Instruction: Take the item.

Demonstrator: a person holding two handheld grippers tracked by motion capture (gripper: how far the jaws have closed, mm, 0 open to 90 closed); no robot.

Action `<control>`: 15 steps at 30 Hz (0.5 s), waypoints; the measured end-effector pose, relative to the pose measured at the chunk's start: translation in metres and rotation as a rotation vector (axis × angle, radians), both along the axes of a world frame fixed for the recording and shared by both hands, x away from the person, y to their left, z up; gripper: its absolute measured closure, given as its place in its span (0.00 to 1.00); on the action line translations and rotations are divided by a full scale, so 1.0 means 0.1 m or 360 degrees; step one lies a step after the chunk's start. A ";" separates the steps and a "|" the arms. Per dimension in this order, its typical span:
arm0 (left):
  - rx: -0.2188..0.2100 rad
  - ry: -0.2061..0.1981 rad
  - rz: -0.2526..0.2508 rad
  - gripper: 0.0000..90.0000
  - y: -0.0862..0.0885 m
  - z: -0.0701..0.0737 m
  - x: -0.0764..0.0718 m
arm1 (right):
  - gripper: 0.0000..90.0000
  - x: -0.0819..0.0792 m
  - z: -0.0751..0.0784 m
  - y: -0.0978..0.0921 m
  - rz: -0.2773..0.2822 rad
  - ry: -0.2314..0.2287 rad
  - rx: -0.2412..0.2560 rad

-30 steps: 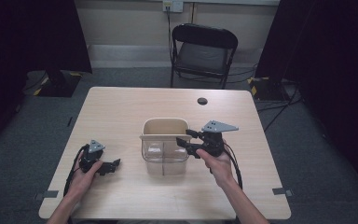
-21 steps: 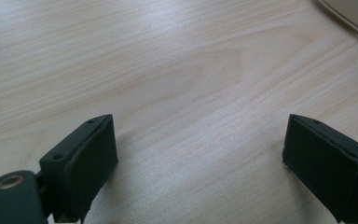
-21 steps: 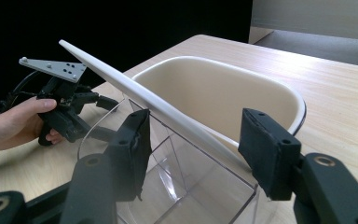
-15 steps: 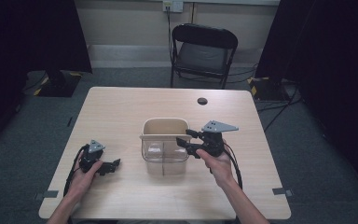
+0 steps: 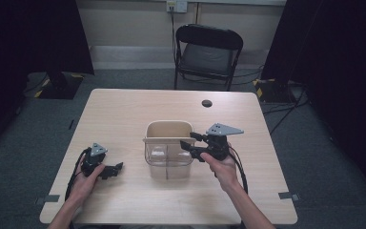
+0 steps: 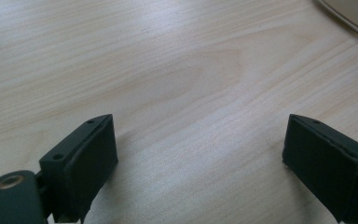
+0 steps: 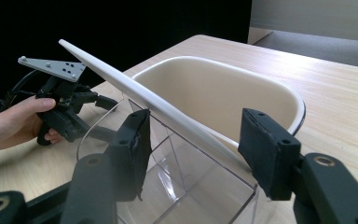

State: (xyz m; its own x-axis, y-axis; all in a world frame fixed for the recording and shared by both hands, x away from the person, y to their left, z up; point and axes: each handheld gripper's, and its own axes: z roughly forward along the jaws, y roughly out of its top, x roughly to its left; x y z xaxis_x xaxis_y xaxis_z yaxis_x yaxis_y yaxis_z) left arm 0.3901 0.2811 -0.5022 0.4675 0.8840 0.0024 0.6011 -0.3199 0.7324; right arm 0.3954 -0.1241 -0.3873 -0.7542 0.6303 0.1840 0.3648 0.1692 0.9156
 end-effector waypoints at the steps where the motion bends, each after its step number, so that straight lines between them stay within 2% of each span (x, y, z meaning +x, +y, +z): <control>1: -0.0002 0.0001 -0.0003 0.10 0.00 0.00 0.00 | 0.49 0.00 0.00 0.00 -0.0001 0.0000 -0.0001; 15: -0.0002 0.0000 -0.0003 0.10 0.00 0.00 0.00 | 0.49 0.00 0.00 0.00 -0.0001 -0.0003 -0.0001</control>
